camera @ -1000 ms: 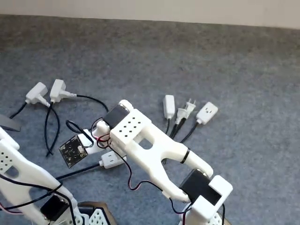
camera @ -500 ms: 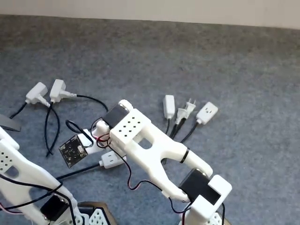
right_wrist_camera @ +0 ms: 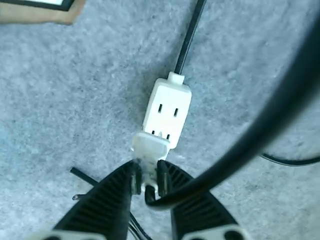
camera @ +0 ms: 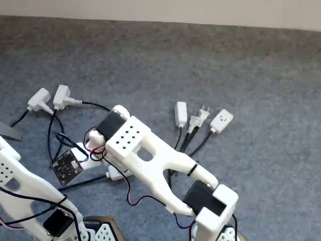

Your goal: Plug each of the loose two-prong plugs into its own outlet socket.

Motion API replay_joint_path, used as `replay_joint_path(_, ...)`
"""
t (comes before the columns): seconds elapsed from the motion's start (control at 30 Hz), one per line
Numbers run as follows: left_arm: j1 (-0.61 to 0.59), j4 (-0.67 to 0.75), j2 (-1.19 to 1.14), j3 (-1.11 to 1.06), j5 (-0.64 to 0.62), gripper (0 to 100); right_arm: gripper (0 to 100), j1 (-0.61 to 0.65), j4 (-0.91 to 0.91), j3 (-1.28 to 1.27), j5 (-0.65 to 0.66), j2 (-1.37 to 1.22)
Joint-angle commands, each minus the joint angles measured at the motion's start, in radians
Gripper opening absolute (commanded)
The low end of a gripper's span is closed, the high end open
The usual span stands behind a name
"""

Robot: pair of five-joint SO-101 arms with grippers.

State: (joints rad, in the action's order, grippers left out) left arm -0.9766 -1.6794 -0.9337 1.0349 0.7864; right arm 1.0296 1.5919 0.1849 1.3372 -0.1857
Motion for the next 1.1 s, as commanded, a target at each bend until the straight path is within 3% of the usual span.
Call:
replay_joint_path(0.0,-0.007,-0.009,0.013,0.033,0.005,42,0.5,0.008,0.012,0.062,-0.018,-0.004)
replay_joint_path(0.4,-0.005,-0.009,0.012,0.033,0.005,42,0.5,0.01,-0.111,0.047,-0.069,-0.007)
replay_joint_path(0.6,-0.005,-0.009,0.012,0.033,0.005,42,0.5,0.033,-0.193,-0.09,-0.069,-0.005)
replay_joint_path(1.07,-0.007,-0.009,0.012,0.031,0.006,42,0.5,0.051,-0.209,-0.137,-0.068,-0.013)
